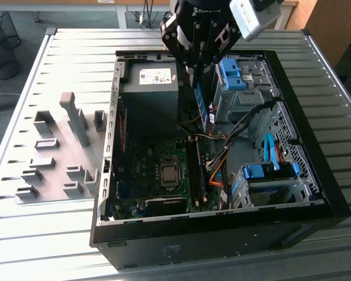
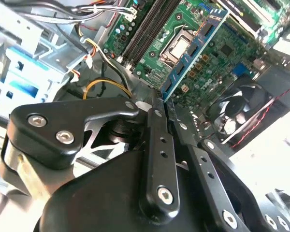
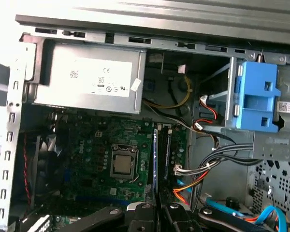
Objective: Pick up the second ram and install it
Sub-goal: 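Insert the second ram into the second slot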
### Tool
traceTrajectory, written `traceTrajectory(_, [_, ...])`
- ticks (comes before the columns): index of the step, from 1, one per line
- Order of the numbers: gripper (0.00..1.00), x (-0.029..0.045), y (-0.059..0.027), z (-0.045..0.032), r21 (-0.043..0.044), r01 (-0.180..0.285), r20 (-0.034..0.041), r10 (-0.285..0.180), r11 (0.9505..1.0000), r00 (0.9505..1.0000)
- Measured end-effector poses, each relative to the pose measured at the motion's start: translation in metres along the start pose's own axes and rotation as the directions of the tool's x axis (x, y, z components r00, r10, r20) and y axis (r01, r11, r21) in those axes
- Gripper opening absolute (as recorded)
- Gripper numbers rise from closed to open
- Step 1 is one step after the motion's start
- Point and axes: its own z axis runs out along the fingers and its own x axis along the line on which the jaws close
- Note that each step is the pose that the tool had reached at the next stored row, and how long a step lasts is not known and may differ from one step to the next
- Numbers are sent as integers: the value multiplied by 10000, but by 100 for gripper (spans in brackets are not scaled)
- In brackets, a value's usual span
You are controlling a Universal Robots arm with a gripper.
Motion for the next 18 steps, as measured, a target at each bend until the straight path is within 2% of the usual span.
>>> traceTrajectory(7, [14, 0, 0, 3, 1, -152, 4, 152, 9999, 9999])
traceTrajectory(11, [14, 0, 0, 12, 10, -501, 12, 501, 9987, 9987])
traceTrajectory(18, [14, 0, 0, 21, 8, -503, 14, 503, 9987, 9987])
